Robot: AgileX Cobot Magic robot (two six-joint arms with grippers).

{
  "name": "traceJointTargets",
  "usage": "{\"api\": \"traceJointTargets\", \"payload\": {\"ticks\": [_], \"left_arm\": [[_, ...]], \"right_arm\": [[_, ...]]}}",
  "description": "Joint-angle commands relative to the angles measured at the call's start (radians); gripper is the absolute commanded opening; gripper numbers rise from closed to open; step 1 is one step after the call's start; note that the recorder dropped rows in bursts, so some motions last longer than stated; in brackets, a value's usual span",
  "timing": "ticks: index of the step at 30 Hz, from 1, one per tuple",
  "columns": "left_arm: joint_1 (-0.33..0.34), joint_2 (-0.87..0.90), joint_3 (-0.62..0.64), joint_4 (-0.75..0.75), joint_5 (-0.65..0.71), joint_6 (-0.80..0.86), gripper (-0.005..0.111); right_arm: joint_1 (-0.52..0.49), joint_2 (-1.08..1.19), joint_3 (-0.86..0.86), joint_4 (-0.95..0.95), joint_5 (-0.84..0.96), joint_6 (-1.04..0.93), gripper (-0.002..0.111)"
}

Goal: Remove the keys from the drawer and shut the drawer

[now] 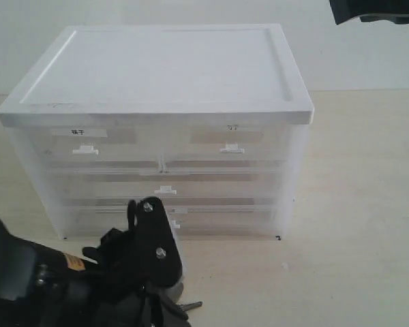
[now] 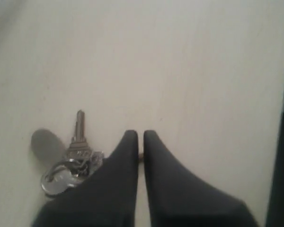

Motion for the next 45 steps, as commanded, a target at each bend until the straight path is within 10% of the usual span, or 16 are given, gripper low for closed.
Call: {"api": "traceJointTargets", "payload": {"ticks": [1, 15, 32, 45], "left_arm": [[-0.007, 0.136, 0.003, 0.009, -0.094, -0.014, 0.005], [0.02, 0.301, -0.003, -0.007, -0.317, -0.032, 0.005], [0.119, 0.295, -0.107, 0.009, -0.241, -0.028, 0.005], [0.081, -0.228, -0.089, -0.007, -0.137, -0.071, 0.005]], "right_arm": [[0.001, -0.009, 0.0, 0.005, -0.001, -0.002, 0.0], [0.001, -0.009, 0.002, 0.01, -0.003, -0.002, 0.0], [0.001, -0.009, 0.002, 0.01, -0.005, -0.002, 0.0], [0.001, -0.093, 0.002, 0.01, 0.001, -0.038, 0.0]]}}
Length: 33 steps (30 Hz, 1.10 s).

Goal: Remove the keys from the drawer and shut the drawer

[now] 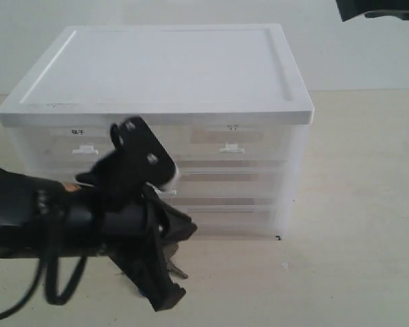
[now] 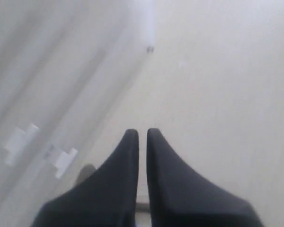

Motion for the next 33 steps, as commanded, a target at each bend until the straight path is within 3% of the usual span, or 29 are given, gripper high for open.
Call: {"api": "traceJointTargets", "payload": {"ticks": [1, 16, 28, 33], "left_arm": [[-0.01, -0.254, 0.007, -0.01, 0.021, -0.039, 0.005], [-0.01, -1.007, 0.008, 0.008, 0.252, -0.061, 0.005], [-0.01, -1.377, 0.123, 0.01, 0.256, -0.061, 0.005], [-0.008, -1.422, 0.15, 0.096, 0.245, -0.061, 0.005]], "right_arm": [[0.001, -0.086, 0.001, 0.008, 0.001, -0.014, 0.0], [0.001, -0.632, 0.235, 0.05, -0.21, -0.019, 0.0], [0.001, -1.149, 0.432, 0.055, -0.205, -0.016, 0.0], [0.003, -1.153, 0.478, 0.092, -0.114, -0.013, 0.0]]}}
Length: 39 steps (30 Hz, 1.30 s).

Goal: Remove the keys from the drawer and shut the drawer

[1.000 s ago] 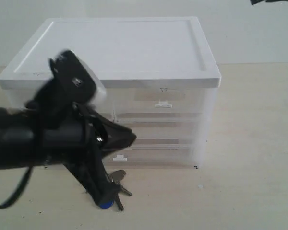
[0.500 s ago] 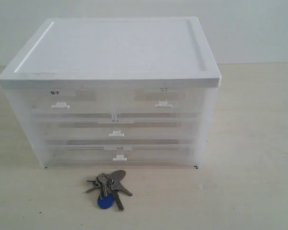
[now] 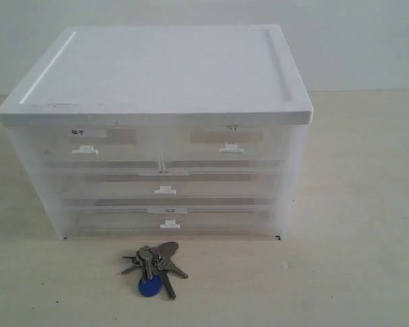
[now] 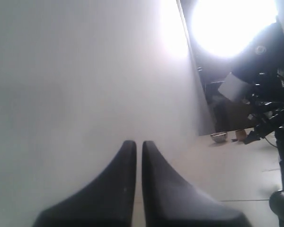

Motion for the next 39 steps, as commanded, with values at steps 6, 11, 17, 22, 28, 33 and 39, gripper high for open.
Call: {"api": "traceJointTargets", "payload": {"ticks": [6, 11, 17, 22, 28, 33, 39], "left_arm": [[-0.001, -0.02, 0.025, 0.098, 0.01, -0.008, 0.005], [-0.001, -0.02, 0.025, 0.098, 0.01, -0.005, 0.005], [-0.001, -0.02, 0.025, 0.098, 0.01, -0.005, 0.005], [-0.001, -0.02, 0.025, 0.098, 0.009, -0.005, 0.005], [-0.001, -0.02, 0.025, 0.098, 0.009, -0.005, 0.005], [-0.001, -0.02, 0.03, 0.098, 0.004, -0.005, 0.005], [0.023, -0.02, 0.073, 0.297, 0.001, -0.034, 0.005]], "right_arm": [[0.003, -0.002, 0.053, 0.027, 0.041, 0.0, 0.0], [0.003, -0.002, 0.053, 0.027, 0.002, 0.046, 0.0], [0.003, -0.002, 0.046, 0.027, -0.011, 0.048, 0.0], [0.003, -0.002, 0.046, 0.027, -0.011, 0.048, 0.0], [0.003, -0.002, 0.046, 0.027, -0.011, 0.048, 0.0], [0.003, -0.002, 0.046, 0.027, -0.011, 0.048, 0.0], [0.003, -0.002, 0.046, 0.027, -0.011, 0.048, 0.0]]}}
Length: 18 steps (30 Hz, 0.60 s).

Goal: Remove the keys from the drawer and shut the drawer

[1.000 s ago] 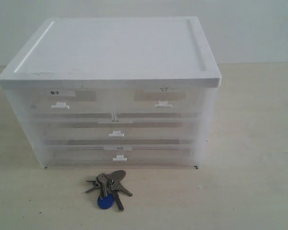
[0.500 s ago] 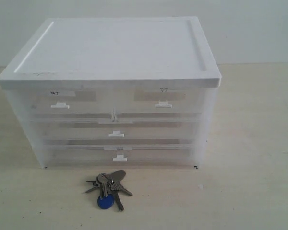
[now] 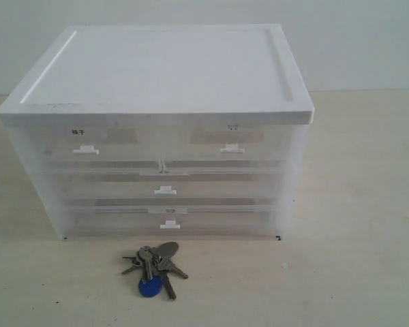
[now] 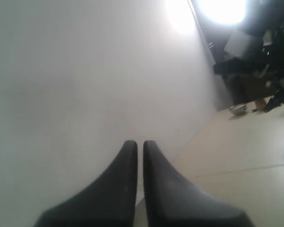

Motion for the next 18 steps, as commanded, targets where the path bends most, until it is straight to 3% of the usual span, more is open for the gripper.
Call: {"api": "traceJointTargets", "payload": {"ticks": [1, 3, 6, 8, 9, 13, 14, 16, 18], "left_arm": [[0.037, -0.004, 0.052, 0.216, -0.021, -0.107, 0.005], [0.058, -0.004, 0.084, 0.323, -0.068, -0.288, 0.005], [0.123, -0.004, 0.171, 0.617, -0.171, -0.696, 0.005], [0.188, -0.004, 0.246, 0.864, -0.262, -0.934, 0.005], [0.255, -0.004, 0.314, 0.98, -0.36, -1.056, 0.005], [0.421, -0.004, 0.479, 0.9, -0.633, -1.075, 0.005], [0.46, -0.004, 0.479, 0.864, -0.645, -1.075, 0.005], [0.622, -0.004, 0.479, 0.768, -0.556, -1.12, 0.005], [0.752, -0.004, 0.479, 0.768, -0.517, -1.143, 0.005]], "right_arm": [[0.003, -0.002, -0.005, -0.003, -0.012, 0.004, 0.0], [0.003, -0.002, -0.005, -0.003, -0.012, 0.004, 0.0], [0.003, -0.002, -0.005, -0.003, -0.012, 0.004, 0.0], [0.003, -0.002, -0.005, -0.003, -0.012, 0.004, 0.0], [0.003, -0.002, -0.005, -0.003, -0.012, 0.004, 0.0], [0.003, -0.002, -0.005, -0.003, -0.012, 0.004, 0.0], [0.003, -0.002, -0.005, -0.003, -0.012, 0.004, 0.0], [0.003, -0.002, -0.005, -0.003, -0.012, 0.004, 0.0], [0.003, -0.002, -0.005, -0.003, -0.012, 0.004, 0.0]]}}
